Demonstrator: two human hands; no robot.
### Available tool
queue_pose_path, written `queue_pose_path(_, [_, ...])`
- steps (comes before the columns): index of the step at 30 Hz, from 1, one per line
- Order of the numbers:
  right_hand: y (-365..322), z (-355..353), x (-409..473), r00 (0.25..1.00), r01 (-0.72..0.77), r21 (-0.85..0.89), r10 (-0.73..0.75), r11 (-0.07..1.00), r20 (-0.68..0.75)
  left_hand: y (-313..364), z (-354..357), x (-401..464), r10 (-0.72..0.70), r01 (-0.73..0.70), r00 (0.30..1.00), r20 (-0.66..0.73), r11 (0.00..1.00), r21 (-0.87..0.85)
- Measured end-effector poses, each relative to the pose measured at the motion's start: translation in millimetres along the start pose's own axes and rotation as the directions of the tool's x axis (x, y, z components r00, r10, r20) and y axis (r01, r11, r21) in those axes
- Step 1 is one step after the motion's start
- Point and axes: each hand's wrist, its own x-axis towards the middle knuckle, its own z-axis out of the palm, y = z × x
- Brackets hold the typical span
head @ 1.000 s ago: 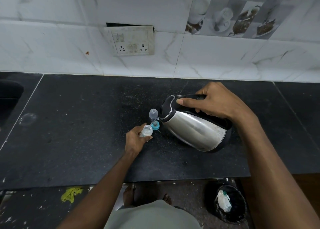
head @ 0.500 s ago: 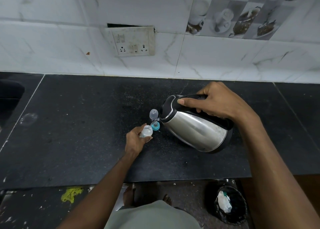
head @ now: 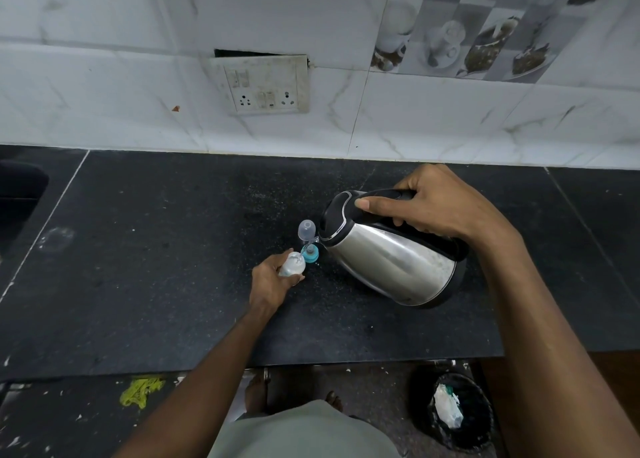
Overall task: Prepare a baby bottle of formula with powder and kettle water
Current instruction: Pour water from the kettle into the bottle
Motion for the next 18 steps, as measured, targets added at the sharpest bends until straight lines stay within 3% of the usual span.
queue_pose_path(18, [-2.5, -4.2, -0.7, 1.0, -0.017, -0.047, 0.016, 0.999, -0.015, 0.3, 0.1, -1.1, -0.02, 0.02, 1.0, 0.001, 1.0, 0.004])
